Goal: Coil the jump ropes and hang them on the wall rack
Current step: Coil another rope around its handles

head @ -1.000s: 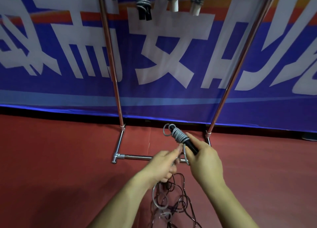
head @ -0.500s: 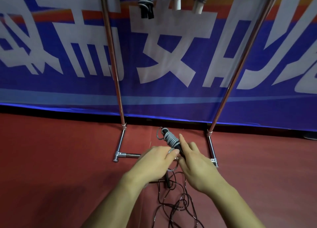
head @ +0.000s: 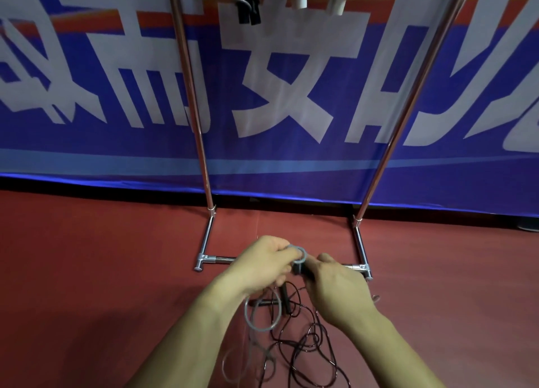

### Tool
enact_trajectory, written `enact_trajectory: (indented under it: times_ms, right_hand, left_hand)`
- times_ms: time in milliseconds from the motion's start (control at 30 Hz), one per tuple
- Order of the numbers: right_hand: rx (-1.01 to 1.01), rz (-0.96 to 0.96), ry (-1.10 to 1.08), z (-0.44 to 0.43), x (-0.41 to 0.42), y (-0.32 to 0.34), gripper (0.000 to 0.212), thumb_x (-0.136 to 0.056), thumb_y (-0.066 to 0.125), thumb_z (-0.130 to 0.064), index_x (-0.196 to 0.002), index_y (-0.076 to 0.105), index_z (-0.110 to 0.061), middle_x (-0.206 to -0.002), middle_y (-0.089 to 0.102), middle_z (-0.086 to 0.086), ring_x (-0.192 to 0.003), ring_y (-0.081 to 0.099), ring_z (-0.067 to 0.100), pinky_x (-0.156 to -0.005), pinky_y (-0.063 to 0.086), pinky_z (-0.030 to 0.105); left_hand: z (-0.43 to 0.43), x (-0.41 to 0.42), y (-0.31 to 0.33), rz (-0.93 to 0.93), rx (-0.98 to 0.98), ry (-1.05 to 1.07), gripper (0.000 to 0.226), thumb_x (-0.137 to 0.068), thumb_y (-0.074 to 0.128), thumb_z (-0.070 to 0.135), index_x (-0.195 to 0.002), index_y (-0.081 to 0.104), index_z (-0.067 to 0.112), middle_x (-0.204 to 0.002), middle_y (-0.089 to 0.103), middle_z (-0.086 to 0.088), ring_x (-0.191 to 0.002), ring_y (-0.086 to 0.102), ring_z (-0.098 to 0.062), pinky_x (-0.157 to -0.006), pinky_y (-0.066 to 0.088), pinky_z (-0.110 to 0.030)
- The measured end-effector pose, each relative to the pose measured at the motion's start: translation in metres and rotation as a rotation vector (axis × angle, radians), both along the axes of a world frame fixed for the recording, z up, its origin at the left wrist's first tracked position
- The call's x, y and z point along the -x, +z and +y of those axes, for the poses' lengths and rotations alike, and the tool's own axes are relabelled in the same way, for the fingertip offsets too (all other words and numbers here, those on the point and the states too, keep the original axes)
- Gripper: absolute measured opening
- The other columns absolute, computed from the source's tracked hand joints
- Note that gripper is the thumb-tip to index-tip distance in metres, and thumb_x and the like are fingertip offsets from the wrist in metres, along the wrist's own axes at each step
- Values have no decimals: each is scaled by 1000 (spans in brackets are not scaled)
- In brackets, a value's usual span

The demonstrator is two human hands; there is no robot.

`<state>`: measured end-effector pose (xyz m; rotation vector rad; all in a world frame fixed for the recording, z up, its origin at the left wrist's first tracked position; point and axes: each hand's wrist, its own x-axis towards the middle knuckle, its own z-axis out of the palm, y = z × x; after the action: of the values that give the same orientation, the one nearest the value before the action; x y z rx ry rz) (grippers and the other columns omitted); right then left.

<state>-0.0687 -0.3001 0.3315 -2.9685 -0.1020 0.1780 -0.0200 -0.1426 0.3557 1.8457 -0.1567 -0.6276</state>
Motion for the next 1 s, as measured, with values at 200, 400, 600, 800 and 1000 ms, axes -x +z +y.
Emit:
enact_trajectory:
  times_ms: [200, 400, 600, 800, 1000]
  right_hand:
    - [-147, 233, 228, -23, -2, 18, 34, -84, 66, -42, -116, 59, -51, -97, 71, -12, -89, 65, 12, -75, 53, 34]
    - [-1019, 545, 257, -37, 3, 42, 27, -82, 80, -5, -107, 78, -18, -103, 77, 8, -90, 64, 14, -88, 56, 37]
    - [-1454, 330, 62, -32, -4, 46, 32, -82, 72, -1, -99, 48, -12, -67, 58, 8, -45, 38, 13, -40, 27, 18]
    - [-1455, 72, -220, -25, -15, 28, 22, -99, 56, -2, -102, 45, -21, -76, 55, 10, -53, 38, 17, -46, 27, 26]
    - [-649, -201, -165, -24, -10, 12, 14, -100, 53, -28, -109, 42, -31, -89, 65, -10, -75, 61, 16, -66, 50, 36]
  left_hand:
    - [24, -12, -18, -152, -204, -57, 29, -79, 69, 52, -77, 72, 22, -63, 52, 4, -60, 44, -13, -61, 36, -29]
    - [24, -8, -17, 119, 215, -71, 14, -72, 74, 34, -73, 78, 20, -67, 57, -1, -56, 44, -7, -53, 35, -20]
    - [9, 5, -18, 336, 556, 52, 7, -92, 57, 15, -89, 62, 11, -61, 48, 4, -53, 39, -8, -53, 36, -23]
    - [-20, 6, -19, 308, 366, 150, 29, -106, 35, 32, -86, 53, 21, -59, 32, 5, -47, 20, -8, -49, 17, -26]
    - [-30, 21, -11, -308, -445, -83, 38, -102, 42, 49, -80, 50, 18, -78, 62, -2, -78, 61, -30, -62, 36, -36]
